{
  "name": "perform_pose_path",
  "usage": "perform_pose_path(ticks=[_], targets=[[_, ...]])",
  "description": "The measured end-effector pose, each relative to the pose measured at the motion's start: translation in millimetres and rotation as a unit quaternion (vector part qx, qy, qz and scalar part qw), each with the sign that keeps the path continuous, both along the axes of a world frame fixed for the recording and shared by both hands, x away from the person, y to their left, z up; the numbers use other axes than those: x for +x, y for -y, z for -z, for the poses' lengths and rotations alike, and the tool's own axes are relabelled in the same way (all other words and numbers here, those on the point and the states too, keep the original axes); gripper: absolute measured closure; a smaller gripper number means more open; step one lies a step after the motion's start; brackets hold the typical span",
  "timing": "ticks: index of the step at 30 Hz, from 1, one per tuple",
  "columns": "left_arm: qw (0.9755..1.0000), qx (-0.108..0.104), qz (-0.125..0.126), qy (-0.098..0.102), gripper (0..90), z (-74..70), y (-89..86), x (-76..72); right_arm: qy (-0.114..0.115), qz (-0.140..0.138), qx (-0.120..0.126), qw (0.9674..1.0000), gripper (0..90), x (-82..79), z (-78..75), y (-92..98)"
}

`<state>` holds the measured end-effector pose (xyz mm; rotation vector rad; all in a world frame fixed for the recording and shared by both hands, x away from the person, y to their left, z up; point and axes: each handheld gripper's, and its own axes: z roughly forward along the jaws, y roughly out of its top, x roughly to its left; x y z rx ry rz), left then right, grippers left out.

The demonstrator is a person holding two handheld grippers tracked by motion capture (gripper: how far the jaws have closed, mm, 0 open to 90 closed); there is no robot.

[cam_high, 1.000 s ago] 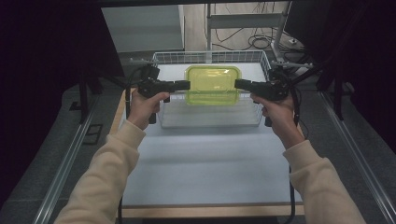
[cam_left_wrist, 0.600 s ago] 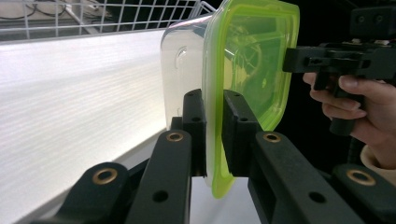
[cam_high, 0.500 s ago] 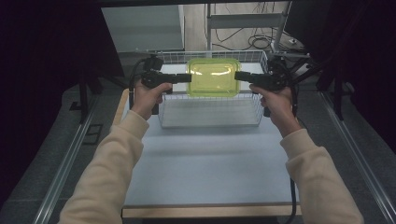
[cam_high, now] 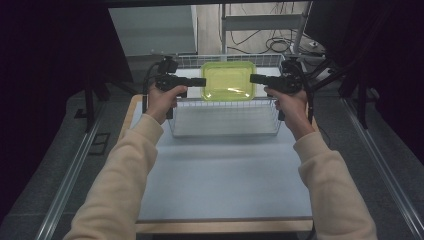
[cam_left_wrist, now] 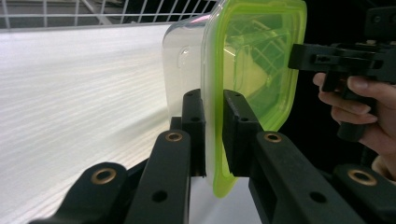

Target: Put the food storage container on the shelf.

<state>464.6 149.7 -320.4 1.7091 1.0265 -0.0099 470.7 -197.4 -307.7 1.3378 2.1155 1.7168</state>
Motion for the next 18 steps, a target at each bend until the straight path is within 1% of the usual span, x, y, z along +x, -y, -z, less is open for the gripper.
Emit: perform_pose_path(ticks=[3,4,5,7,8,9,11,13,14,15,18], targets=[[1.0000,0.001,-0.001,-0.002,80.8,1.1,0.2,2.5,-0.003,0.002,0.000,1.0000,80.4,2.8,1.5,-0.5],[1.0000,-0.004,-0.003,-0.008,80.8,2.0,0.2,4.8,-0.006,0.004,0.001,1.0000,80.4,5.3,2.8,-0.9],[1.0000,-0.004,-0.003,-0.008,80.9,2.0,0.2,4.8,-0.009,0.004,0.001,1.0000,80.3,6.8,3.5,-0.7],[1.0000,0.000,-0.002,-0.009,80.8,2.2,0.8,7.0,-0.012,0.006,0.002,0.9999,80.2,8.3,4.3,-0.8],[0.9999,0.006,-0.002,-0.011,80.7,2.4,1.9,8.9,-0.017,0.010,-0.001,0.9998,80.1,11.0,5.5,-1.0],[0.9999,0.006,-0.002,-0.011,80.7,2.4,1.9,8.9,-0.017,0.010,-0.001,0.9998,80.1,11.0,5.5,-1.0],[0.9999,0.003,-0.006,-0.013,80.6,3.0,2.5,10.9,-0.016,0.013,-0.002,0.9998,80.0,12.9,6.5,-1.0],[0.9999,0.001,-0.007,-0.013,80.5,3.6,2.5,13.0,-0.017,0.014,0.002,0.9998,79.9,14.7,7.2,-0.8],[0.9998,-0.004,-0.013,-0.013,80.2,5.0,3.0,15.3,-0.018,0.016,0.006,0.9997,79.9,16.5,7.8,-0.7],[0.9998,-0.004,-0.013,-0.013,80.0,5.0,3.0,15.3,-0.018,0.016,0.006,0.9997,79.9,16.5,7.8,-0.7],[0.9992,-0.020,-0.028,-0.021,79.8,6.9,4.2,21.0,-0.025,0.023,0.012,0.9994,79.6,20.7,8.3,-1.5]])
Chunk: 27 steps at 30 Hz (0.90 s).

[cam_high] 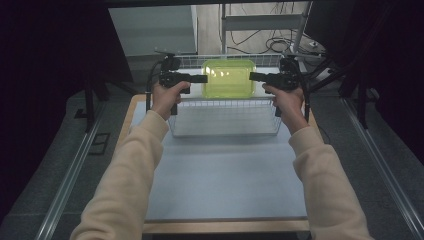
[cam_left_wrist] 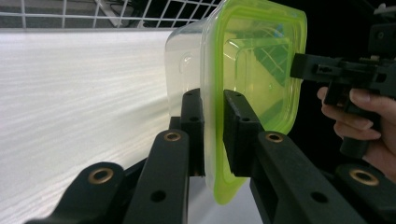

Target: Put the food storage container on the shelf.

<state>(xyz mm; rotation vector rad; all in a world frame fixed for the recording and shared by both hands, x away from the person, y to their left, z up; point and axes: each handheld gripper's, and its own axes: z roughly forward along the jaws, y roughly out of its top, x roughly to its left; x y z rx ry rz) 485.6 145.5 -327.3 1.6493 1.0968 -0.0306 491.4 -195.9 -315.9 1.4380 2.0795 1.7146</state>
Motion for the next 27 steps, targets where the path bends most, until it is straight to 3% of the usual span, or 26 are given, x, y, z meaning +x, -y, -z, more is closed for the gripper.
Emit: perform_pose_path(ticks=[15,19,23,27], targets=[[0.9997,0.008,-0.017,-0.012,71.0,5.7,7.5,10.3,-0.001,0.026,-0.021,0.9994,72.9,12.7,2.1,-6.1],[0.9997,0.007,-0.020,-0.011,68.4,7.9,6.6,12.9,0.004,0.032,-0.037,0.9988,68.9,14.1,2.8,-8.2],[0.9997,-0.001,-0.025,-0.007,54.0,9.6,7.3,14.1,0.001,0.038,-0.048,0.9981,65.5,14.4,3.9,-8.9],[0.9996,-0.014,-0.023,0.006,39.6,10.2,7.1,13.8,0.006,0.040,-0.053,0.9978,56.1,15.1,4.8,-10.0]])
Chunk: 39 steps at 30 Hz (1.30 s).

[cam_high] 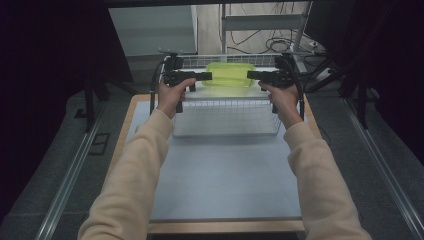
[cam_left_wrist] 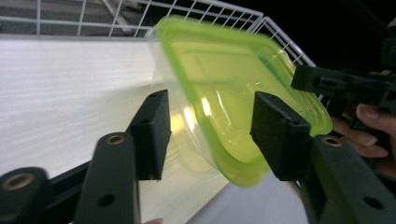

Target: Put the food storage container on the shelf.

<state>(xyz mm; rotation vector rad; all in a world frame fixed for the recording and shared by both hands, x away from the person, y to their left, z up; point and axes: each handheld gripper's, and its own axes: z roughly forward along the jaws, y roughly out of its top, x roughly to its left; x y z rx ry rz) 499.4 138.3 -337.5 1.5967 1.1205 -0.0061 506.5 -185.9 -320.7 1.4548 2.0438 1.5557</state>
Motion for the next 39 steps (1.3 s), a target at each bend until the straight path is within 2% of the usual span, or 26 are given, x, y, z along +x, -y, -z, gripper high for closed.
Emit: perform_pose_path(ticks=[2,3,4,5,7,10,12,13,14,18,20,21,24,25,27,28,30,31,32,33,34,35,36,37,38,39], targets=[[1.0000,0.002,-0.001,0.000,36.0,0.1,0.9,-0.2,-0.001,0.001,-0.007,1.0000,50.7,-0.5,0.4,-0.3],[1.0000,0.001,-0.007,0.000,28.6,-0.3,0.8,-0.8,0.011,0.010,-0.013,0.9998,49.1,-3.8,-2.0,-0.3],[0.9999,-0.001,-0.009,0.004,28.6,-0.7,-0.2,-1.3,0.011,0.010,-0.013,0.9998,49.1,-3.8,-2.0,-0.3],[0.9998,-0.008,-0.016,0.008,26.4,-2.4,-2.7,-2.4,0.025,0.018,-0.014,0.9994,45.2,-8.0,-6.6,2.0],[0.9998,-0.010,-0.017,0.010,25.0,-3.5,-4.1,-3.1,0.031,0.021,-0.014,0.9992,44.5,-10.0,-9.0,3.8],[0.9997,-0.003,-0.018,0.017,22.6,-8.0,-7.8,-8.8,0.044,0.018,-0.020,0.9987,42.3,-16.8,-14.9,8.6],[0.9995,0.004,-0.014,0.027,22.5,-10.2,-10.2,-15.8,0.050,0.013,-0.020,0.9985,40.4,-21.8,-17.2,12.1],[0.9991,0.009,-0.014,0.038,22.6,-11.1,-12.4,-23.9,0.046,0.003,-0.016,0.9988,38.6,-26.1,-18.0,16.2],[0.9991,0.009,-0.014,0.038,22.6,-11.1,-12.4,-23.9,0.046,0.003,-0.016,0.9988,38.6,-26.1,-18.0,16.2],[0.9989,0.006,-0.011,0.044,22.7,-10.0,-15.7,-39.3,0.045,-0.014,-0.010,0.9989,36.4,-36.2,-16.7,23.0],[0.9987,0.012,-0.006,0.049,22.5,-9.5,-17.5,-46.6,0.047,-0.022,-0.005,0.9987,36.0,-41.7,-15.5,25.6],[0.9986,0.009,-0.002,0.053,22.5,-8.8,-19.9,-54.4,0.049,-0.030,-0.004,0.9983,35.7,-46.8,-14.8,27.2],[0.9984,0.006,0.000,0.056,22.6,-8.0,-22.0,-63.0,0.052,-0.042,-0.008,0.9977,35.2,-53.0,-14.2,28.9],[0.9981,0.011,0.002,0.061,22.6,-7.4,-23.0,-67.6,0.055,-0.047,-0.010,0.9973,35.2,-56.7,-13.5,29.5],[0.9972,0.015,0.006,0.073,22.3,-4.3,-26.2,-82.6,0.063,-0.062,-0.025,0.9958,34.3,-68.5,-8.9,30.7],[0.9972,0.015,0.006,0.073,22.1,-4.3,-26.2,-82.6,0.063,-0.062,-0.025,0.9958,34.3,-68.5,-8.9,30.7],[0.9971,0.005,0.012,0.074,21.9,0.1,-29.1,-93.4,0.068,-0.073,-0.031,0.9946,34.0,-77.2,-3.8,31.2],[0.9966,0.008,0.018,0.080,22.0,5.7,-30.9,-105.2,0.075,-0.082,-0.032,0.9933,34.1,-86.4,2.2,32.2],[0.9966,0.008,0.018,0.080,21.9,5.7,-30.9,-105.2,0.075,-0.082,-0.032,0.9933,34.1,-86.4,2.2,32.2],[0.9964,0.010,0.023,0.081,21.9,11.9,-32.1,-117.5,0.085,-0.092,-0.031,0.9916,34.1,-97.8,8.5,32.7],[0.9964,0.010,0.023,0.081,21.9,11.9,-32.1,-117.5,0.085,-0.092,-0.031,0.9916,34.1,-97.8,8.5,32.7],[0.9951,0.024,0.034,0.089,21.7,17.8,-33.1,-128.8,0.087,-0.107,-0.031,0.9900,34.1,-108.2,16.5,33.5],[0.9951,0.024,0.034,0.089,21.6,17.8,-33.1,-128.8,0.087,-0.107,-0.031,0.9900,34.1,-108.2,16.5,33.5],[0.9947,0.029,0.035,0.093,21.6,20.5,-33.7,-134.8,0.086,-0.113,-0.029,0.9894,33.9,-113.0,21.0,33.9],[0.9942,0.034,0.036,0.096,21.6,23.5,-34.3,-141.1,0.082,-0.118,-0.029,0.9892,33.4,-118.3,25.4,34.4],[0.9935,0.038,0.042,0.098,21.6,31.4,-35.3,-153.7,0.083,-0.129,-0.027,0.9878,32.2,-129.1,34.8,36.0]])
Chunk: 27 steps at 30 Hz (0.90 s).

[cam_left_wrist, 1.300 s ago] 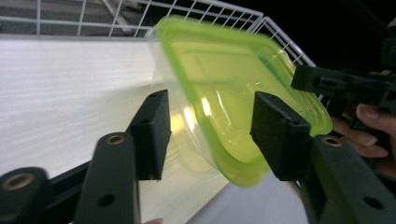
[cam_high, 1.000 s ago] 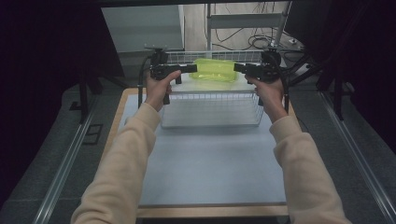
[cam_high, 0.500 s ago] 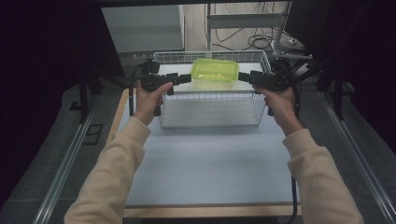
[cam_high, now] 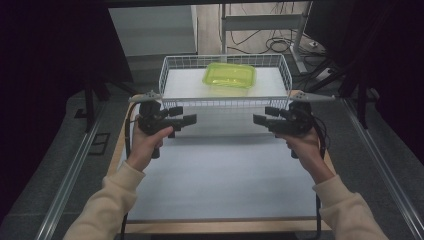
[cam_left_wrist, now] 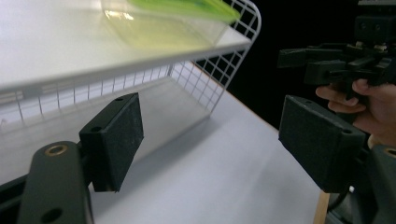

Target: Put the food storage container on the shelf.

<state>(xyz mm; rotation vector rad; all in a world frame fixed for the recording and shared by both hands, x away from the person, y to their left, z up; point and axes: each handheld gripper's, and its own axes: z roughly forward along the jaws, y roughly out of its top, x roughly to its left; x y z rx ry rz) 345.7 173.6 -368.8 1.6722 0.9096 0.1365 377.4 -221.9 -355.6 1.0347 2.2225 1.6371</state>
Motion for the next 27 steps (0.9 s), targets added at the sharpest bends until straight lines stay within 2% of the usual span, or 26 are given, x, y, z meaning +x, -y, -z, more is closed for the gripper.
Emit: perform_pose_path(ticks=[1,2,4,5,6,7,8,9,10,11,12,13,14,15,16,17,18,19,20,21,22,23,27], targets=[[1.0000,0.000,0.000,0.000,21.4,0.0,0.0,0.0,0.000,0.000,0.000,1.0000,32.2,0.0,0.0,0.0],[1.0000,0.004,0.001,0.001,21.4,4.6,-0.2,-6.5,-0.001,-0.009,0.002,1.0000,31.1,-11.5,10.4,2.6],[1.0000,0.008,0.000,0.002,21.7,16.4,-0.8,-20.8,-0.003,-0.012,0.003,0.9999,30.8,-17.5,16.3,3.8],[1.0000,0.007,-0.002,0.001,21.9,23.9,-1.5,-27.8,-0.005,-0.015,0.002,0.9999,30.3,-23.5,22.8,5.0],[0.9999,0.007,-0.003,-0.010,22.4,40.5,-2.6,-39.3,-0.009,-0.022,-0.009,0.9997,29.0,-35.3,36.6,7.1],[0.9999,0.007,-0.003,-0.010,22.3,40.5,-2.6,-39.3,-0.009,-0.022,-0.009,0.9997,29.0,-35.3,36.6,7.1],[0.9998,0.009,0.002,-0.020,22.1,56.4,-3.3,-48.4,-0.012,-0.026,-0.016,0.9995,28.5,-45.5,50.8,9.7],[0.9998,0.009,0.002,-0.020,22.2,56.4,-3.3,-48.4,-0.015,-0.028,-0.018,0.9993,28.5,-49.8,57.7,11.3],[0.9995,0.018,-0.002,-0.026,22.2,70.3,-2.9,-56.2,-0.018,-0.028,-0.017,0.9993,28.4,-53.4,64.9,12.6],[0.9995,0.018,-0.002,-0.026,22.3,70.3,-2.9,-56.2,-0.018,-0.028,-0.017,0.9993,28.4,-53.4,64.9,12.6],[0.9992,0.027,-0.005,-0.030,22.4,82.3,-2.5,-62.1,-0.030,-0.032,-0.023,0.9988,27.9,-57.9,78.9,15.0],[0.9992,0.027,-0.005,-0.030,22.3,82.3,-2.5,-62.1,-0.030,-0.032,-0.023,0.9988,27.9,-57.9,78.9,15.0],[0.9988,0.035,-0.009,-0.033,22.4,92.1,-2.0,-66.2,-0.035,-0.028,-0.025,0.9987,27.9,-61.5,91.8,16.7],[0.9988,0.035,-0.009,-0.033,22.7,92.1,-2.0,-66.2,-0.035,-0.028,-0.025,0.9987,27.9,-61.5,91.8,16.7],[0.9978,0.049,-0.010,-0.044,22.7,99.9,0.6,-66.7,-0.040,-0.028,-0.025,0.9985,27.6,-63.7,103.4,17.4],[0.9978,0.049,-0.010,-0.044,22.7,99.9,0.6,-66.7,-0.040,-0.028,-0.025,0.9985,27.6,-63.7,103.4,17.4],[0.9973,0.055,-0.013,-0.047,22.7,103.2,2.5,-67.1,-0.044,-0.024,-0.022,0.9985,27.6,-65.5,110.1,17.7],[0.9969,0.061,-0.016,-0.047,23.0,106.4,4.1,-67.7,-0.052,-0.021,-0.014,0.9983,27.6,-67.2,118.5,17.5],[0.9965,0.065,-0.013,-0.051,23.1,109.6,5.7,-67.9,-0.070,-0.017,-0.015,0.9973,27.2,-70.9,133.9,15.6],[0.9960,0.070,-0.009,-0.053,23.1,112.6,7.1,-68.0,-0.070,-0.017,-0.015,0.9973,27.2,-70.9,133.9,15.6],[0.9952,0.083,-0.010,-0.052,23.1,117.0,9.4,-69.6,-0.063,-0.010,-0.035,0.9974,26.6,-73.1,140.3,13.0],[0.9952,0.083,-0.010,-0.052,23.2,117.0,9.4,-69.6,-0.063,-0.010,-0.035,0.9974,26.6,-73.1,140.3,13.0],[0.9945,0.088,-0.009,-0.055,23.2,122.2,8.7,-71.7,-0.039,-0.007,-0.024,0.9989,26.2,-74.6,135.4,13.1]])
